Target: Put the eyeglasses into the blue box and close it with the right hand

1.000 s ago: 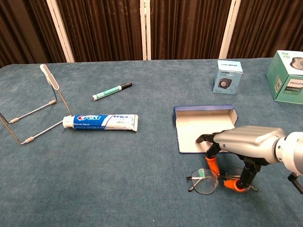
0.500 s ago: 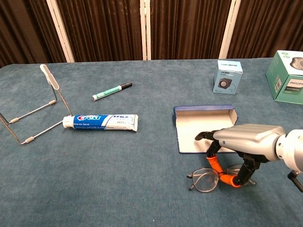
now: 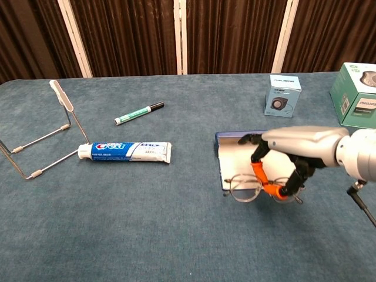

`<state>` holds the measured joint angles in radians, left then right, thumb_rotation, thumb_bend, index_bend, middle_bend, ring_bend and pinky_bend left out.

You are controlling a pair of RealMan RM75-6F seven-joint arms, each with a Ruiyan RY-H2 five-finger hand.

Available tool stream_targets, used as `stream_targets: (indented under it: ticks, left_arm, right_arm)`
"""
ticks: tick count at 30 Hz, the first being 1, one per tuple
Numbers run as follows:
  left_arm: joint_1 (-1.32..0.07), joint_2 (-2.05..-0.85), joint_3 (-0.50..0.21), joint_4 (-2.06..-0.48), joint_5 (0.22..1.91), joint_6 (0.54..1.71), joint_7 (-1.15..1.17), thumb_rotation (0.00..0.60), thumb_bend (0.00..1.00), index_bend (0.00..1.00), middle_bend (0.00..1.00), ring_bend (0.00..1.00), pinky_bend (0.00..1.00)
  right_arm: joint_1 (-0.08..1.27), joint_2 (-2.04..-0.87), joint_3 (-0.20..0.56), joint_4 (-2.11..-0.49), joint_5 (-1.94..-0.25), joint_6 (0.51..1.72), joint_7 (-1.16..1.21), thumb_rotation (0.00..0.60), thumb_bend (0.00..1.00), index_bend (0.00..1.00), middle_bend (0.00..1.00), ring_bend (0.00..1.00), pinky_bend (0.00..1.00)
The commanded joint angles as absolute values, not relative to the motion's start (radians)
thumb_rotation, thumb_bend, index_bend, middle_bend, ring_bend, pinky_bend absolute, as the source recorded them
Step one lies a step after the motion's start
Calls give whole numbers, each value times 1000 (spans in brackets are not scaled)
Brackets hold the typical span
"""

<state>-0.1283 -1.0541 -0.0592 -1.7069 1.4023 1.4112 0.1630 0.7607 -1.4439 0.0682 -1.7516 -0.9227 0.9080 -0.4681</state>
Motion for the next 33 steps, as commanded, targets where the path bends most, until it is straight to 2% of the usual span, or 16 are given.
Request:
stream_targets:
  ticks: [1,21,25,33]
  left_arm:
    - [-130,-1053,-62,-1705,1393,1406,158,600,0,0,0,0,0]
    - [-139,-1051,-78,-1689,1339,1378,142,600,0,0,0,0,0]
    - [-143,-1053,-80,-1684,1331,1371,142,600,0,0,0,0,0]
    - [-147,-1055,-81,-1679,1321,1362,144,600,0,0,0,0,0]
  right_arm:
    - [783,-1459,103,-1695,-923,920,-469,600,359,614,15,0,0]
    - [871,-1593,154,-1440,-856,885,-516,600,359,614,5,0,0]
    - [880,-1627,184,-1374,-820,890,-504,600,358,614,5,0,0]
    - [886,-1661,208,-1320,-768,894,-503,600,352,608,3,0,0]
